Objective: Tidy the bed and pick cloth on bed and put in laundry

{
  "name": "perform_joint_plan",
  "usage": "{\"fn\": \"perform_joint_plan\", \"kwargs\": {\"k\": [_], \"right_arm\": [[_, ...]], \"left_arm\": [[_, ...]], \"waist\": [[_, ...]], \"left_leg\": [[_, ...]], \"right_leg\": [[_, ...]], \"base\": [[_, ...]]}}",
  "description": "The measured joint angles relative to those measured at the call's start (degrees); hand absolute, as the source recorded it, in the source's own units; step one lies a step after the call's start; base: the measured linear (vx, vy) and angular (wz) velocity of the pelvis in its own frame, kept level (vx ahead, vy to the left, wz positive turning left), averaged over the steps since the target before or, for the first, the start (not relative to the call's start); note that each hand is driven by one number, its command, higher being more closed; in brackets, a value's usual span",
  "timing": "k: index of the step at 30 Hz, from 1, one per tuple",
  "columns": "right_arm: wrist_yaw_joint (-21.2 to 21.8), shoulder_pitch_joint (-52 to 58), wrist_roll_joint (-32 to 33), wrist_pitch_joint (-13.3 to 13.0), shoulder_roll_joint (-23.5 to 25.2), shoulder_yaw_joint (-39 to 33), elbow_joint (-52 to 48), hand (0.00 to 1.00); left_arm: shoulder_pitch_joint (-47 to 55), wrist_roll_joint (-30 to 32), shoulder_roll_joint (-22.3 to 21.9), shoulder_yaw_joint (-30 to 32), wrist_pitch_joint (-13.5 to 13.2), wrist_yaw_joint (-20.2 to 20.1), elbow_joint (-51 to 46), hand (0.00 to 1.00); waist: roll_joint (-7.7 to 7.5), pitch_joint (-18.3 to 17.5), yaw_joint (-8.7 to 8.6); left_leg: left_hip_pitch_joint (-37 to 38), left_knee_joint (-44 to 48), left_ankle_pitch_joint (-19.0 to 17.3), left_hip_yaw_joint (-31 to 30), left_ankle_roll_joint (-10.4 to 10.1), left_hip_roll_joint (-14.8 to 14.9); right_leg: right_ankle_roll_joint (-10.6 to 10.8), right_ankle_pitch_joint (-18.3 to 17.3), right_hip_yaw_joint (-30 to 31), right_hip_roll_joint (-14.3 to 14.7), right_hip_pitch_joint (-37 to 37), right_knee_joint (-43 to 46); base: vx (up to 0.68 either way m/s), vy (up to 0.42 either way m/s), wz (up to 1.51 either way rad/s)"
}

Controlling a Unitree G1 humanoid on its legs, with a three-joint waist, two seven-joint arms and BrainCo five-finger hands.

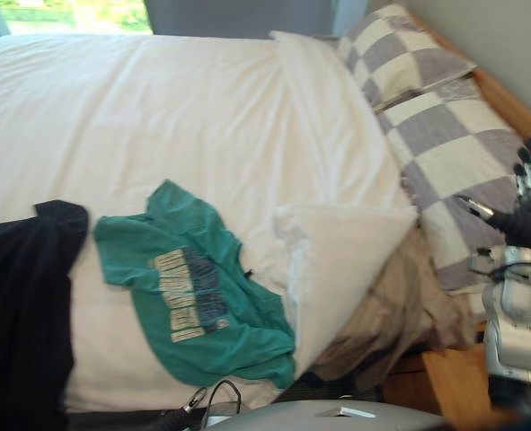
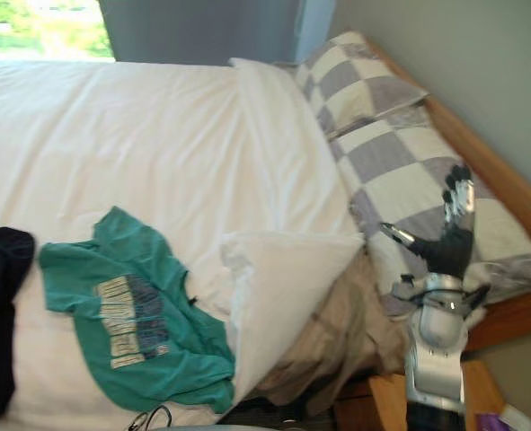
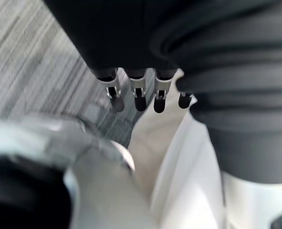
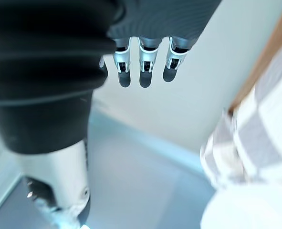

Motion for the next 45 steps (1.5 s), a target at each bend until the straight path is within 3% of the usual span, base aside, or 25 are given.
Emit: {"fn": "perform_joint_plan", "kwargs": {"k": [1,3,6,12,22,29,30,34,38,45], "right_arm": [[0.5,-1.1,-2.2,0.8,0.1,2.9,1.7,0.00],[0.6,-2.9,-5.4,1.8,0.1,7.1,3.5,0.00],[-0.3,-7.4,-10.0,4.1,-1.7,13.1,6.8,0.00],[-3.3,-17.0,-13.3,10.1,-2.0,20.0,15.5,0.00],[-5.7,-25.7,-15.3,12.4,-2.0,23.5,20.8,0.00],[-5.2,-28.5,-15.6,15.2,-4.3,24.6,22.0,0.00],[-5.1,-28.5,-15.6,15.3,-4.6,24.6,22.0,1.00],[-3.2,-28.4,-15.5,15.8,-4.6,24.6,21.9,1.00],[2.2,-28.5,-15.6,17.8,-4.7,25.6,21.8,1.00],[6.1,-26.1,-15.5,17.7,-6.3,25.4,21.7,1.00]], "left_arm": [[0.0,0.0,0.8,0.0,0.3,0.4,0.3,0.00],[-0.2,0.1,2.1,-0.3,0.7,0.4,0.5,0.00],[-1.0,0.2,1.6,-1.9,1.2,0.3,0.6,0.00],[-4.0,0.2,3.4,-2.0,2.1,0.4,-0.3,0.00],[-10.2,0.1,7.3,-2.0,2.9,1.5,-4.0,0.00],[-12.5,0.2,7.9,-3.4,2.8,1.1,-4.4,0.00],[-12.5,0.1,8.1,-4.1,2.8,1.1,-4.5,0.00],[-13.4,0.1,8.2,-4.6,2.7,1.0,-5.1,0.00],[-14.0,0.1,8.0,-6.6,3.1,1.2,-5.9,0.00],[-14.2,0.0,8.2,-8.4,7.3,2.8,-9.4,0.00]], "waist": [[-0.88,0.8,0.32],[-2.19,2.1,1.40],[-0.72,3.4,2.27],[-2.22,7.3,3.05],[-3.73,13.1,4.22],[-3.53,16.0,4.33],[-3.52,16.4,4.29],[-3.58,17.1,4.06],[-3.56,17.8,3.86],[-3.54,17.8,3.80]], "left_leg": [[-0.1,0.7,0.0,-0.8,0.0,0.6],[-0.6,3.2,-1.1,-1.6,-0.3,0.6],[-2.2,8.0,-5.0,-2.2,-1.3,3.0],[-6.1,13.1,-6.5,-3.2,-1.2,4.3],[-14.8,17.9,-8.5,-4.4,0.1,4.5],[-20.0,20.7,-8.5,-4.4,0.2,4.6],[-20.0,20.7,-8.5,-4.4,0.2,4.6],[-21.6,21.4,-8.5,-3.8,0.2,4.8],[-22.0,21.9,-8.5,-2.8,0.2,4.9],[-22.0,21.9,-8.2,-2.9,0.5,4.8]], "right_leg": [[-0.4,-0.6,0.0,1.8,0.1,-3.7],[-1.8,3.0,-0.7,3.9,-0.1,-8.8],[-1.9,2.9,-1.0,5.4,0.5,-7.8],[-2.1,3.0,-0.6,6.4,-1.2,-6.8],[-2.8,4.5,0.0,6.0,-8.2,-5.9],[-2.8,4.5,0.1,5.9,-12.5,-5.3],[-2.8,4.5,0.1,5.9,-12.8,-5.1],[-2.8,4.5,1.6,6.1,-14.7,-4.6],[-2.8,4.5,2.8,6.0,-16.1,-3.6],[-2.8,4.5,2.9,6.1,-16.0,-3.9]], "base": [[0.11,-0.065,0.41],[0.07,-0.075,0.24],[0.04,-0.021,0.03],[0.00,-0.018,0.05],[-0.05,0.057,0.00],[-0.05,-0.001,-0.03],[-0.03,-0.007,-0.10],[-0.04,-0.008,-0.12],[-0.04,-0.007,-0.14],[0.00,0.000,0.00]]}}
